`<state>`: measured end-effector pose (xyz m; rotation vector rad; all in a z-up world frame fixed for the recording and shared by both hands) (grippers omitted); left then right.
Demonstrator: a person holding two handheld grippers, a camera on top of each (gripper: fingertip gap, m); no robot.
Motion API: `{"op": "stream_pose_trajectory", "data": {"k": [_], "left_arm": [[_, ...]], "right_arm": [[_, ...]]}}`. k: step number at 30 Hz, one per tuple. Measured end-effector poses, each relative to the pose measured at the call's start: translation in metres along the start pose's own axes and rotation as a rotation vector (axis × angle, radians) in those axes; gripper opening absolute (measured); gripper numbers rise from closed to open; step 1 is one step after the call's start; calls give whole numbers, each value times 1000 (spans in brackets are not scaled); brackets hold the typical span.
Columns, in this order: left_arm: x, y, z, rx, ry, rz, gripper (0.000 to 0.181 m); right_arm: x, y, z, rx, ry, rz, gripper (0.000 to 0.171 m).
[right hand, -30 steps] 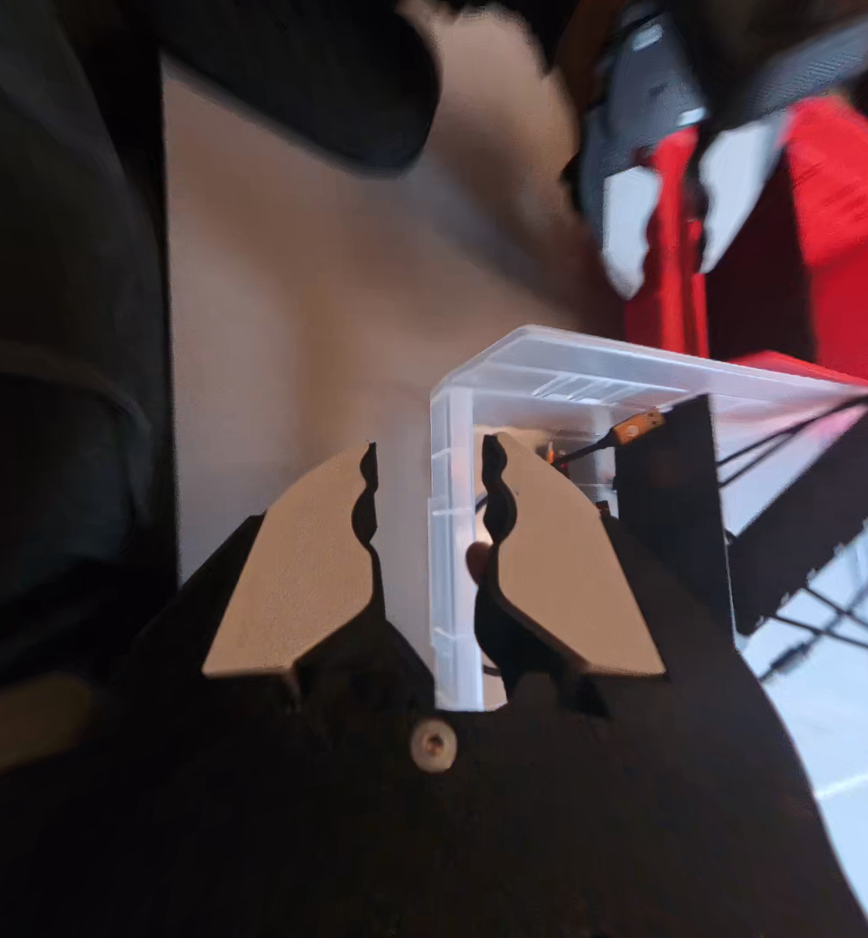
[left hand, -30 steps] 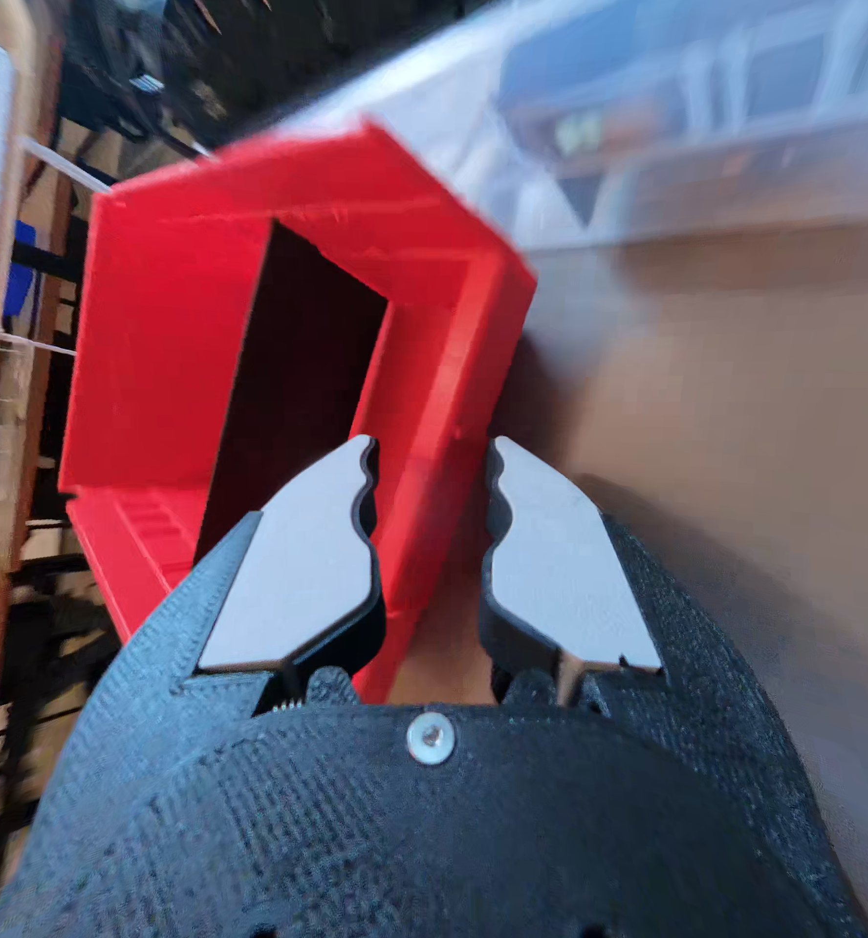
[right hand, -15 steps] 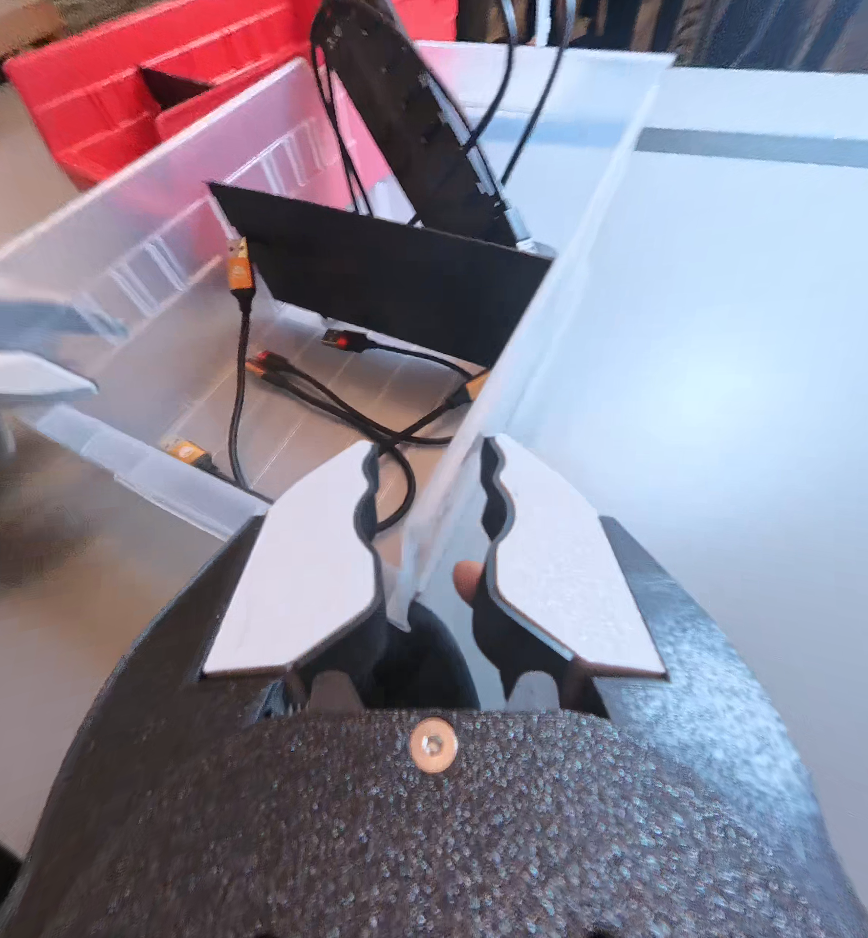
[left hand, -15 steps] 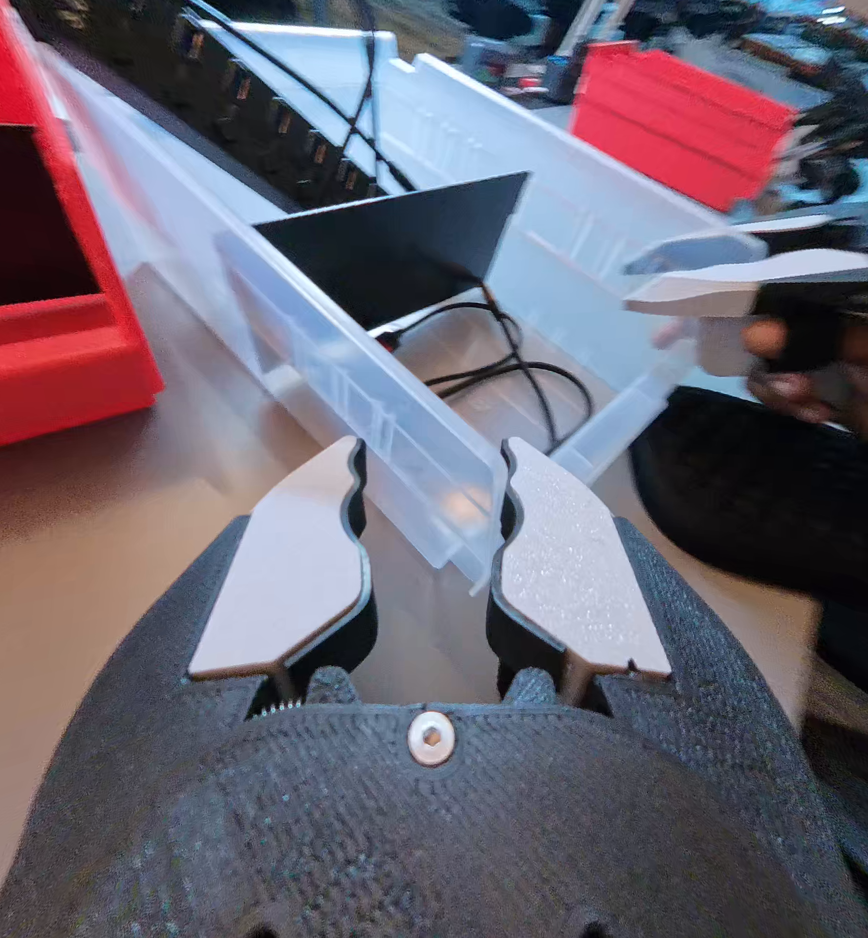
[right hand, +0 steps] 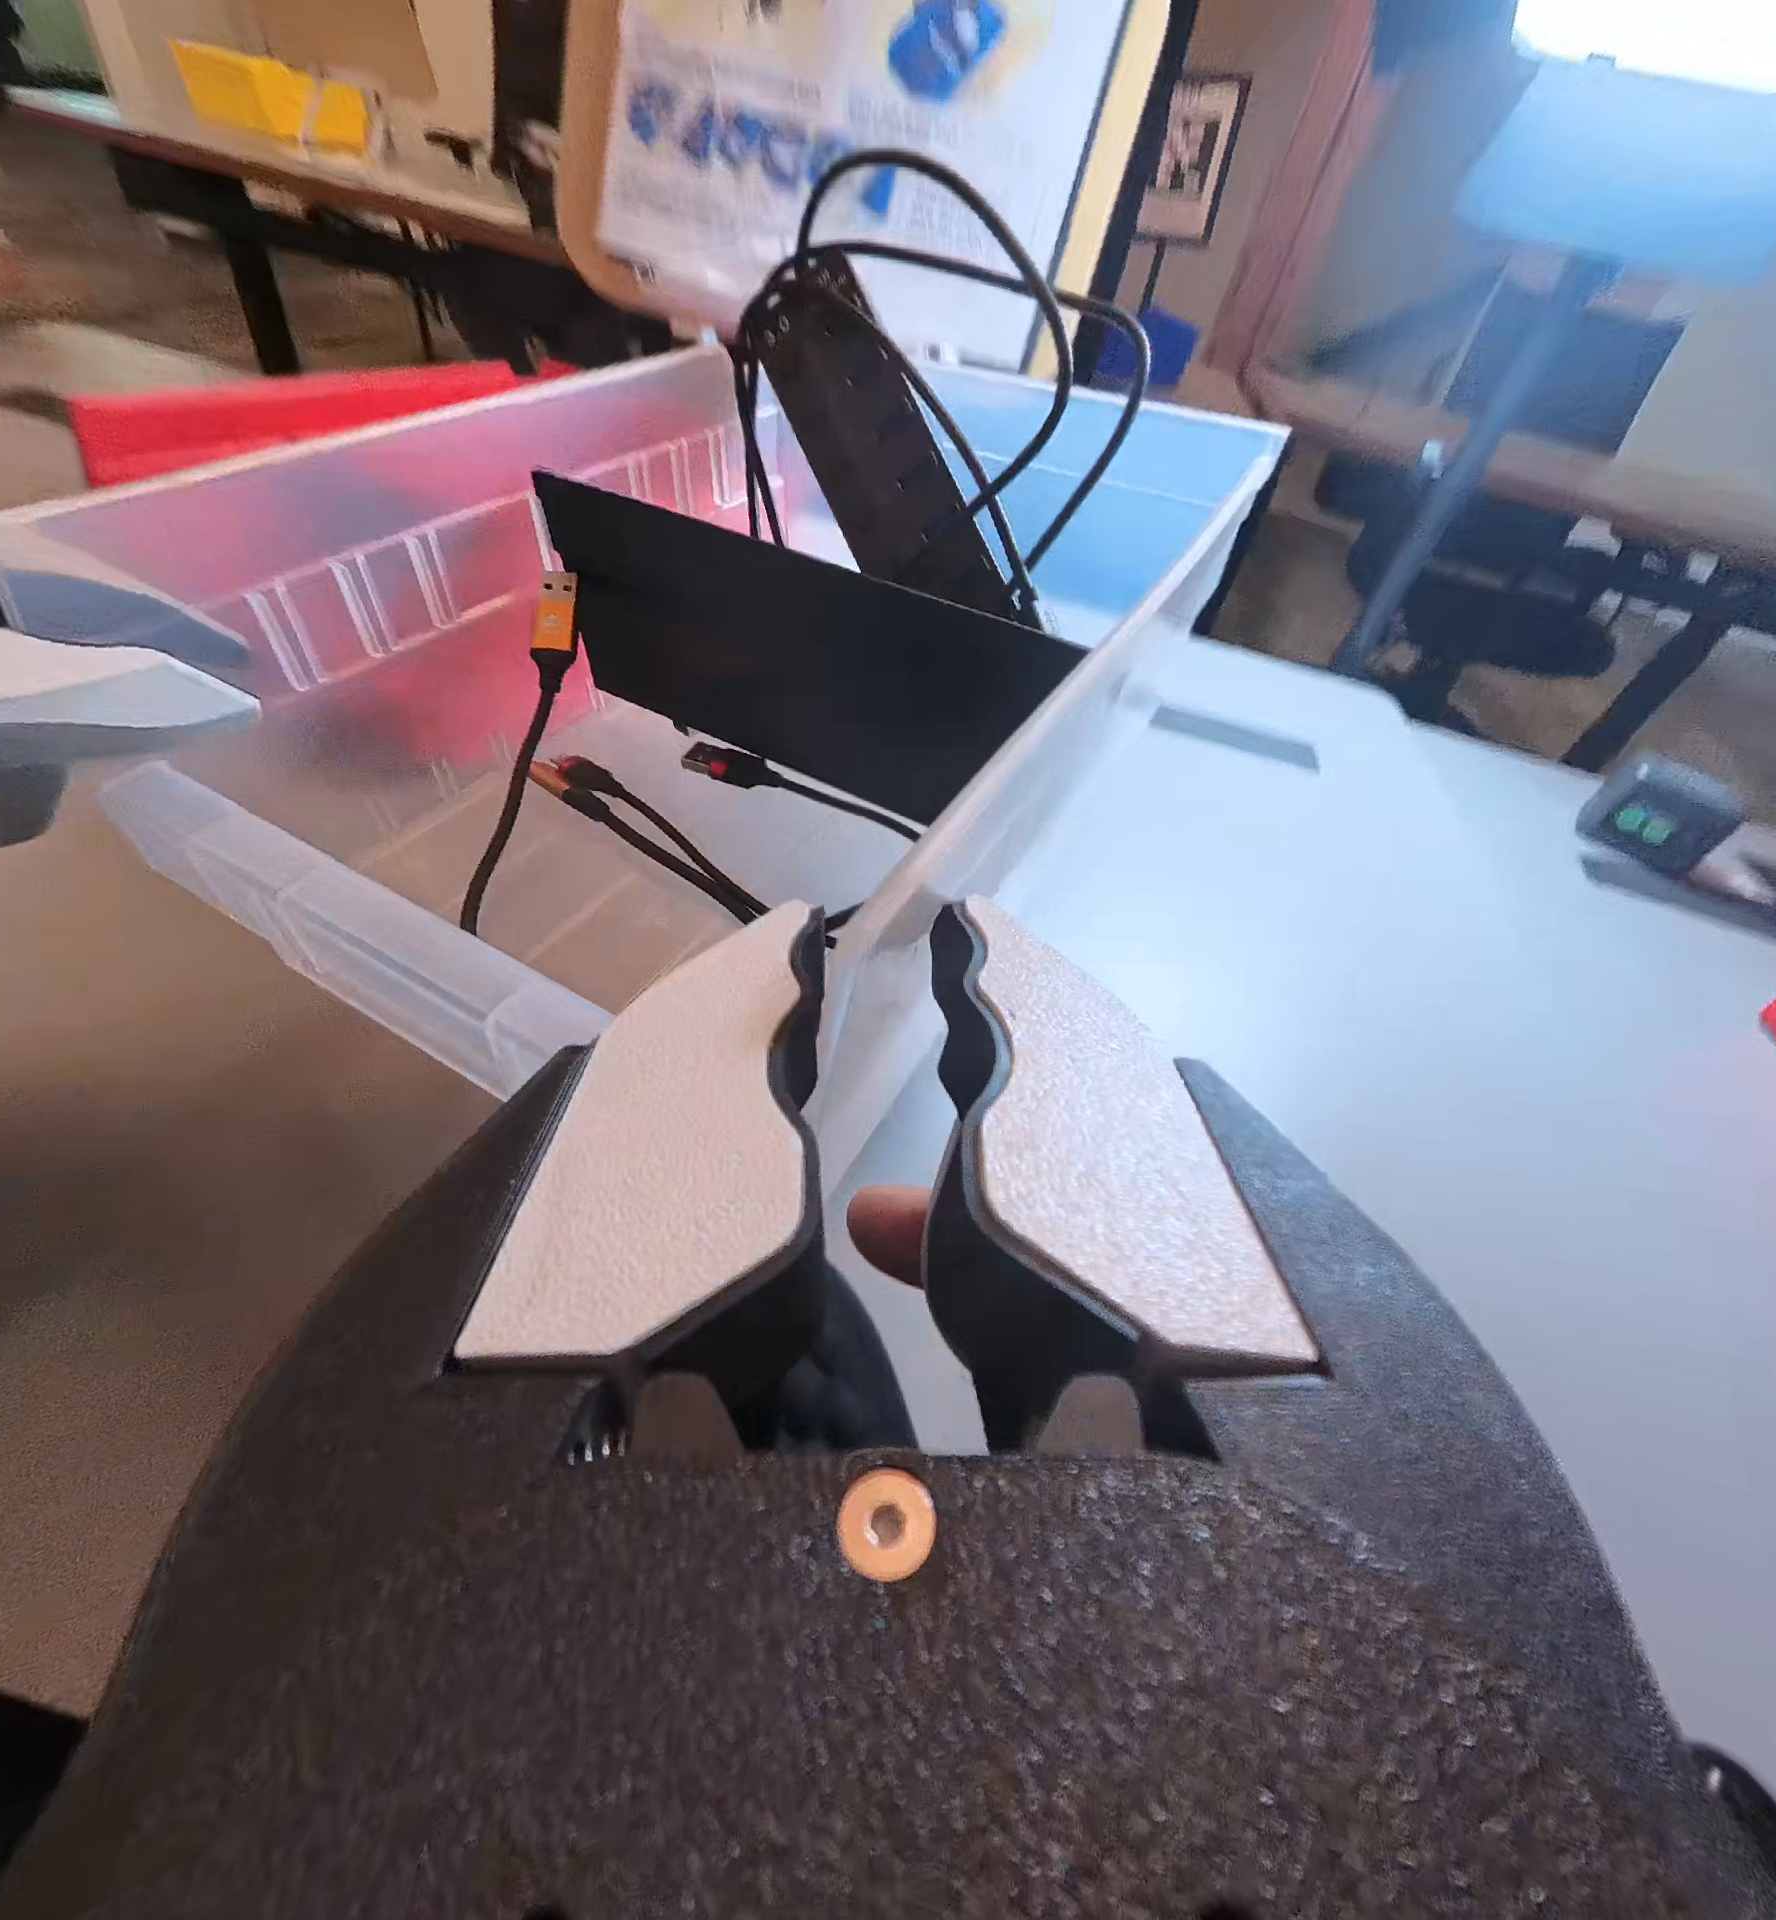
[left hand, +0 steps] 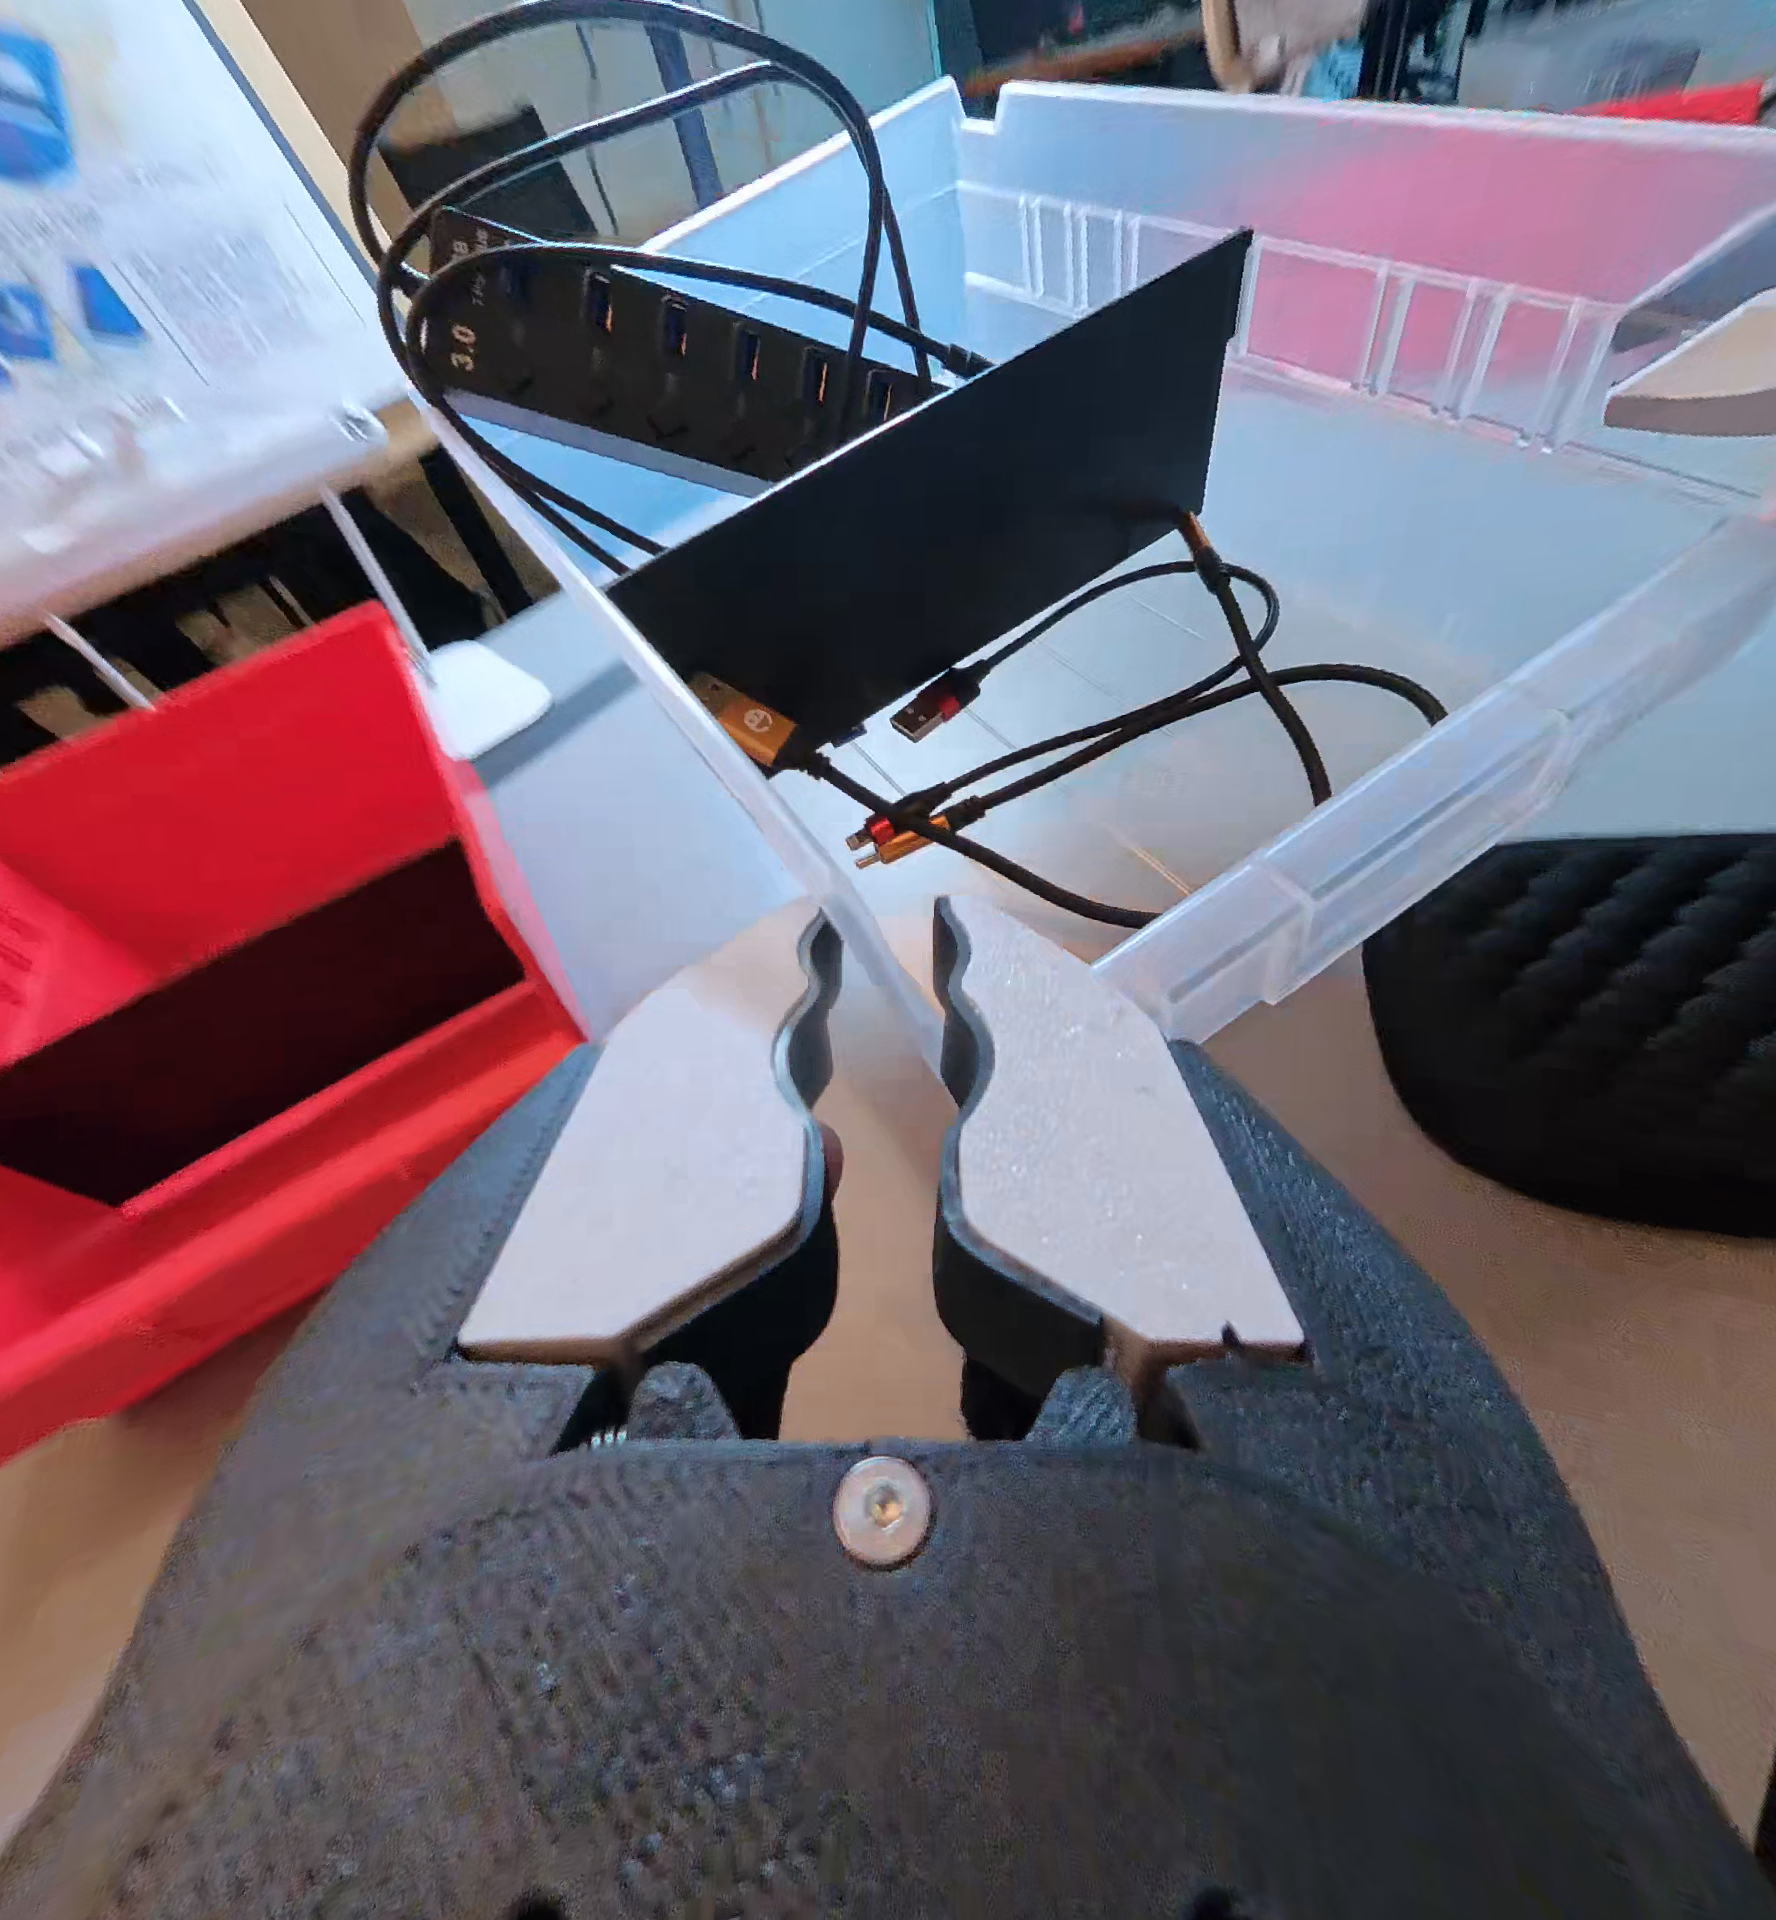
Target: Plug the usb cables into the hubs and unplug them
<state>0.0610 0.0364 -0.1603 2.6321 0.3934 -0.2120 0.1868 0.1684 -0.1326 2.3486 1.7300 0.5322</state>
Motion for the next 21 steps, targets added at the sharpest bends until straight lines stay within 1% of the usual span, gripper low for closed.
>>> {"op": "stream_pose_trajectory", "data": {"k": [3, 5, 7, 9, 12, 15, 18, 21], "left_arm": [[-24, 43, -28, 82, 1, -82, 16], [-51, 78, -38, 121, 1, -173, 14], [-84, 117, -39, 144, 20, -277, 12], [-119, 156, -29, 152, 63, -369, 11], [-169, 208, 1, 121, 123, -513, 10], [-214, 247, 44, 74, 184, -625, 9], [-248, 268, 90, 21, 237, -690, 8], [-275, 269, 136, -24, 294, -718, 7]], "right_arm": [[-20, 17, -47, 113, 28, -39, 20], [-44, 17, -78, 185, 46, -90, 21], [-78, 10, -107, 242, 66, -167, 22], [-120, -3, -133, 280, 87, -258, 23], [-189, -31, -163, 298, 121, -388, 23], [-257, -69, -174, 268, 161, -506, 24], [-315, -107, -165, 212, 183, -607, 24], [-359, -145, -141, 149, 191, -676, 25]]}}
Point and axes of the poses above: each gripper's, where its closed fingertips meet, y back along the fingers, z out of its underside, x = y × z across the jaws, the point moved 1 cm from there along y, back along the fingers, and after that the axes turned 10 degrees about -x, right-handed, at the moved point
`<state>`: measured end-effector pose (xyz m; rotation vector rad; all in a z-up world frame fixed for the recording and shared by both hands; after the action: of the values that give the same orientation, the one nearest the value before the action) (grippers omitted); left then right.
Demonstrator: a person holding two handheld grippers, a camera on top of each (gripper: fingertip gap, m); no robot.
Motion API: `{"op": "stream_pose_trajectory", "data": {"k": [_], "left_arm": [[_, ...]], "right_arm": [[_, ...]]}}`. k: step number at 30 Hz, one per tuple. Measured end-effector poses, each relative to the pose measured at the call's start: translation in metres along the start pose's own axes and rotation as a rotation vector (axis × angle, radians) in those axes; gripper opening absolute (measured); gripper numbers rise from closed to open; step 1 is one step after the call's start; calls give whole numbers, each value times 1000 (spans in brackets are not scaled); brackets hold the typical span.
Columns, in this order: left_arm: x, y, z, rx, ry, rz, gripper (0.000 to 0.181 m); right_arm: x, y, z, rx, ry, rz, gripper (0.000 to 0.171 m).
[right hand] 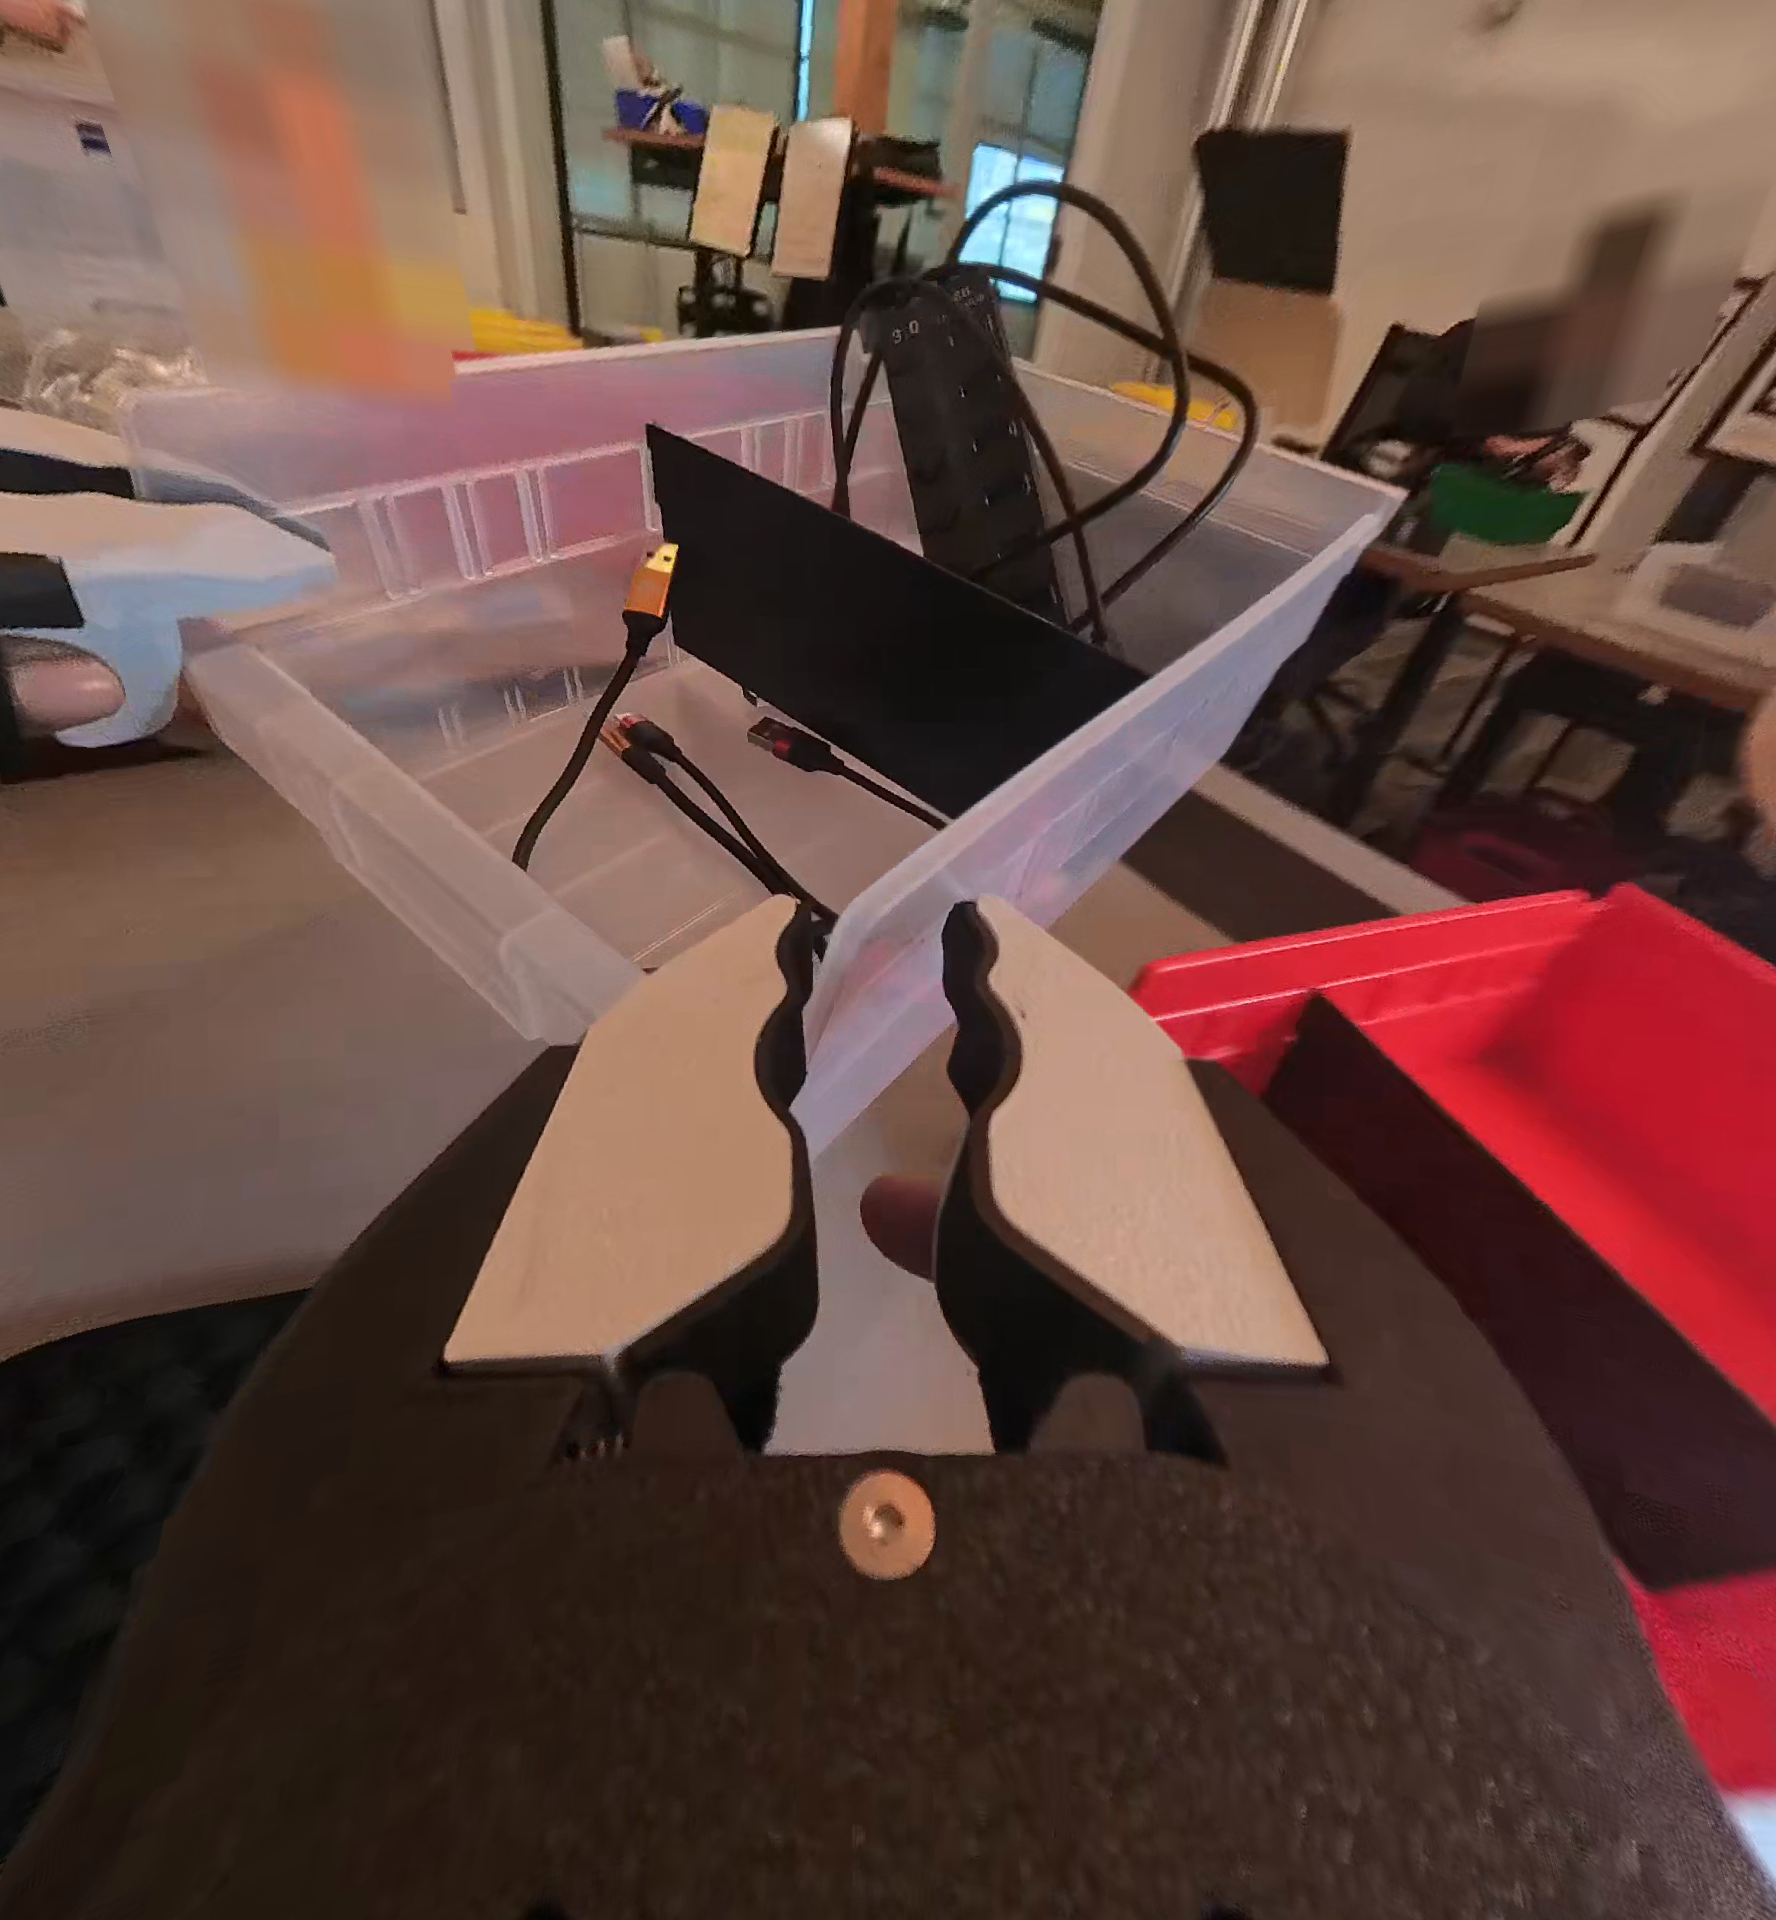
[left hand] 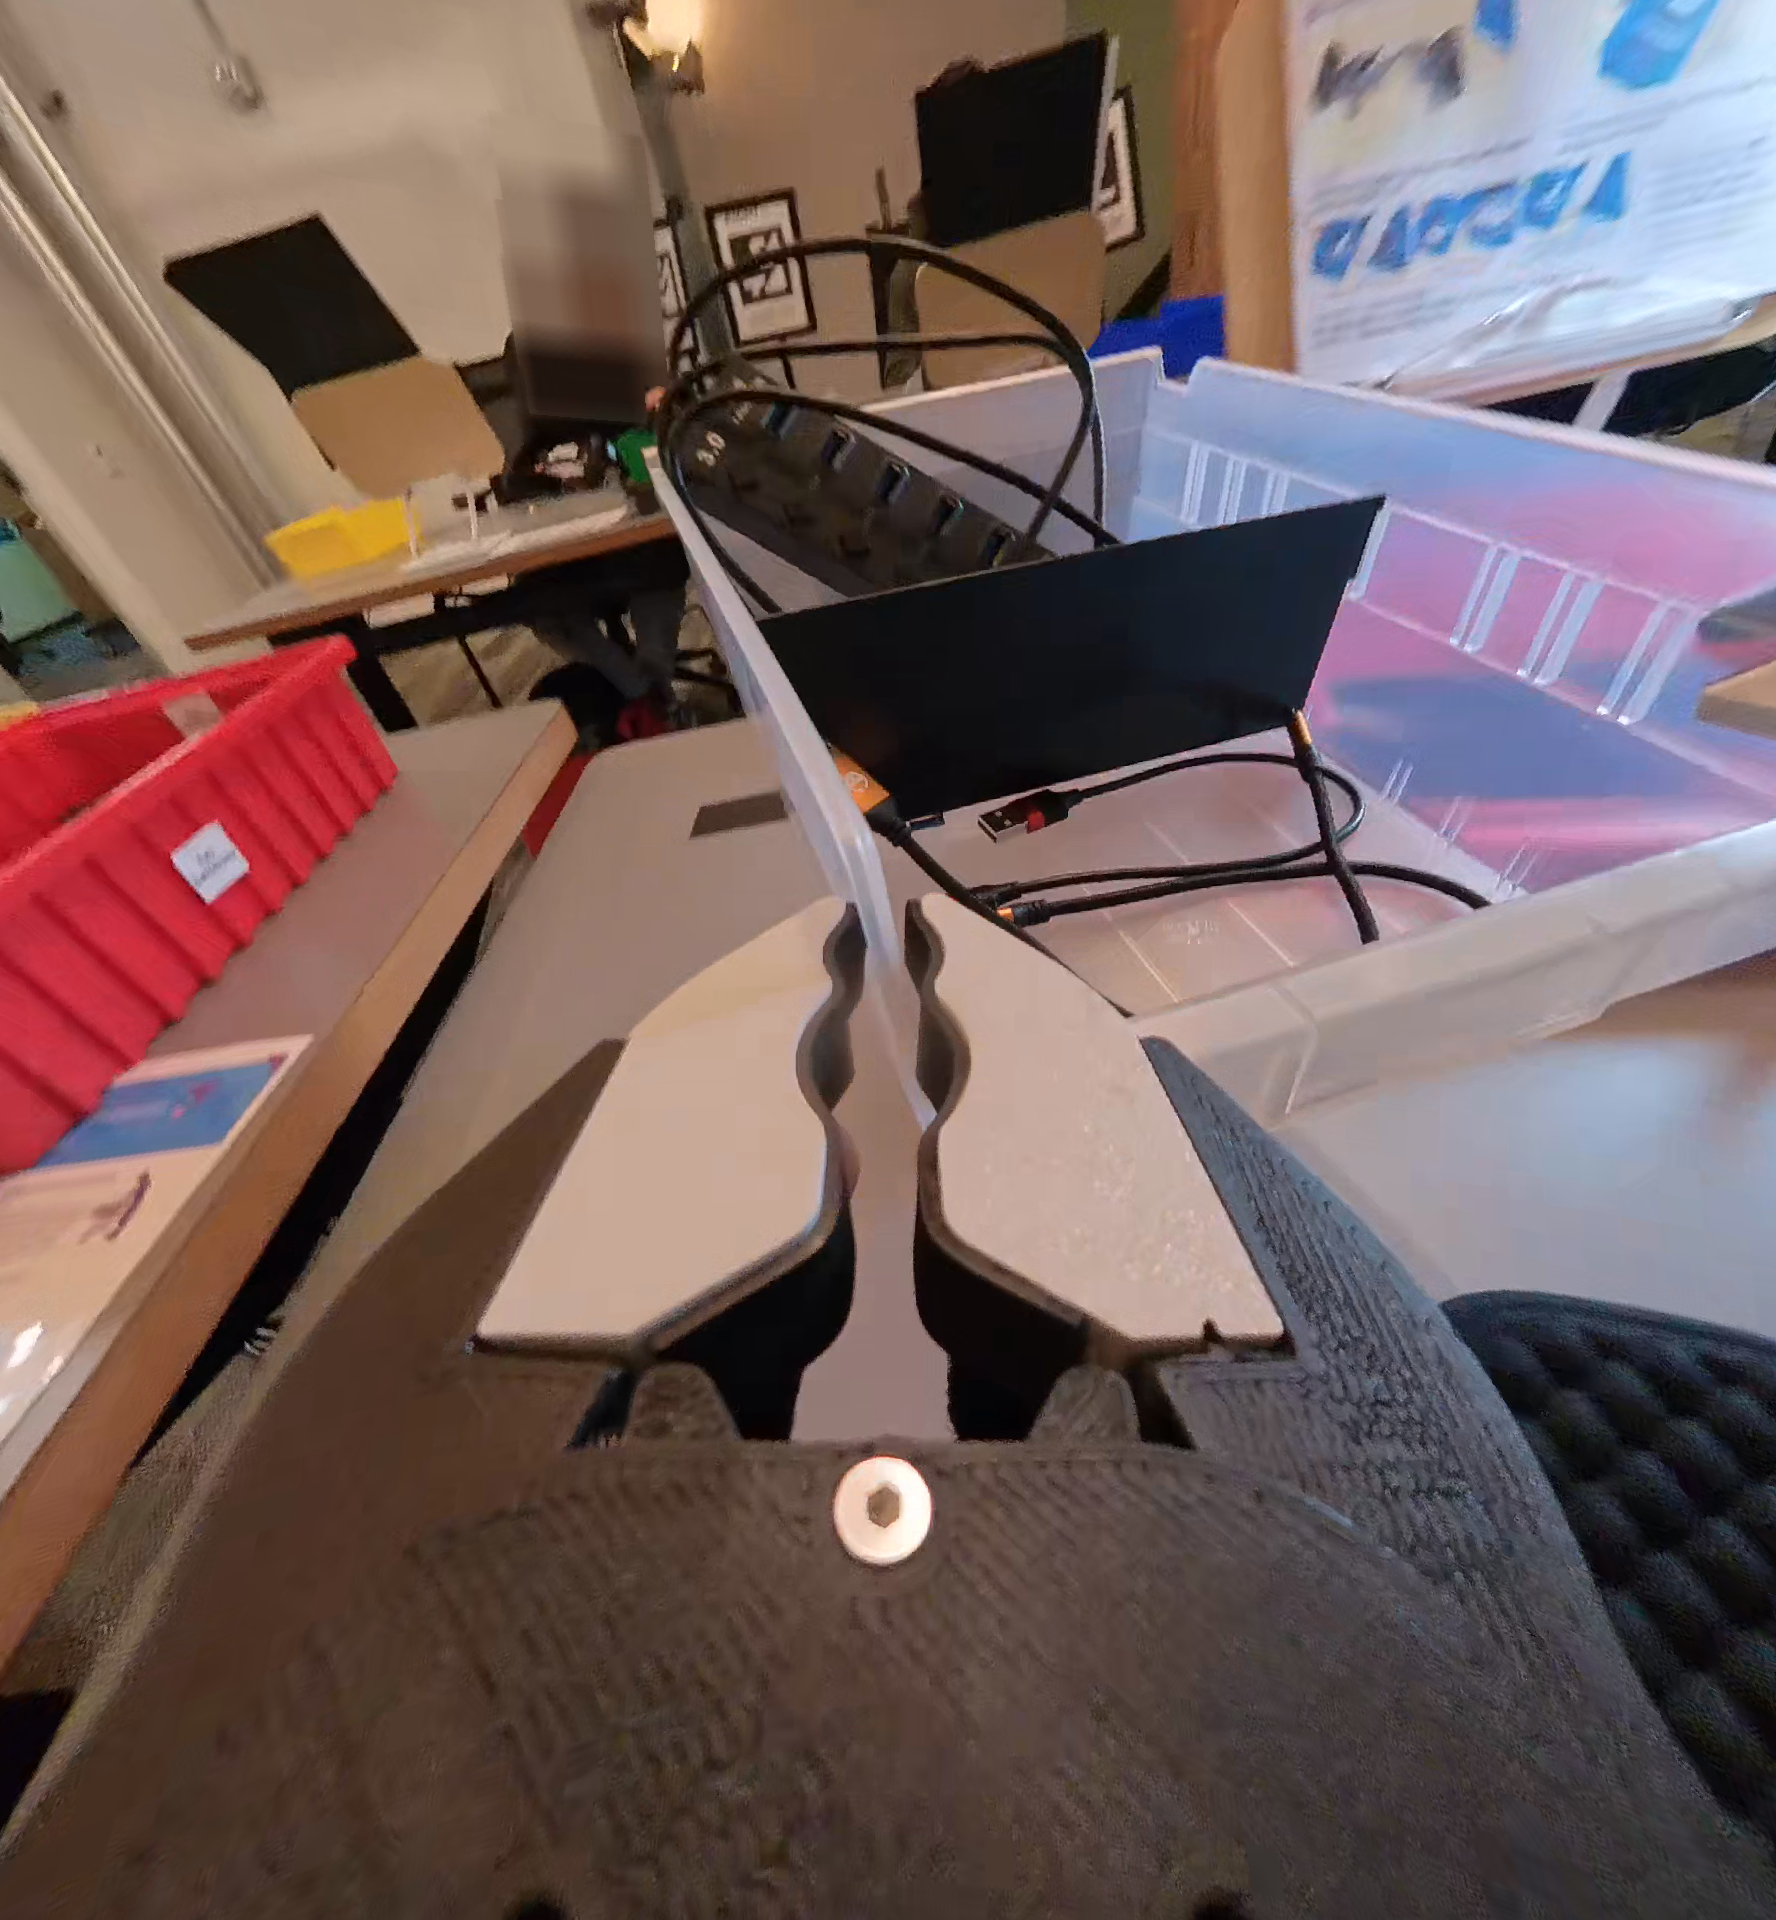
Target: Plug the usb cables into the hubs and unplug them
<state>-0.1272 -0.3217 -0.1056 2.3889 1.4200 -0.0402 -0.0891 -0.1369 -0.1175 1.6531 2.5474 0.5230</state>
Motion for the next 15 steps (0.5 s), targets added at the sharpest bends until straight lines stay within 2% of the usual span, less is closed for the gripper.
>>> {"op": "stream_pose_trajectory", "data": {"k": [4, 7, 10, 13, 15], "left_arm": [[-17, -40, 52, -87, 60, 10, 7], [-13, -64, 87, -153, 40, 2, 7], [0, -83, 101, -198, 52, 40, 8], [14, -90, 101, -249, 35, 133, 14], [17, -86, 91, -242, 48, 141, 34]], "right_arm": [[-7, -55, 48, -105, -35, -50, 25], [-4, -74, 78, -131, -31, -32, 25], [13, -79, 87, -142, -62, 23, 23], [27, -75, 90, -179, -67, 45, 24], [31, -63, 86, -159, -52, 48, 32]]}}
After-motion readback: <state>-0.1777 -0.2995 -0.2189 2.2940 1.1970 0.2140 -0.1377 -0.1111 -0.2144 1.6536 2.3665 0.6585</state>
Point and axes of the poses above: each gripper's, where its closed fingertips meet, y back along the fingers, z out of its underside, x = y × z across the jaws, the point moved 1 cm from there along y, back along the fingers, and after that the axes turned 10 degrees about -x, right-handed, at the moved point
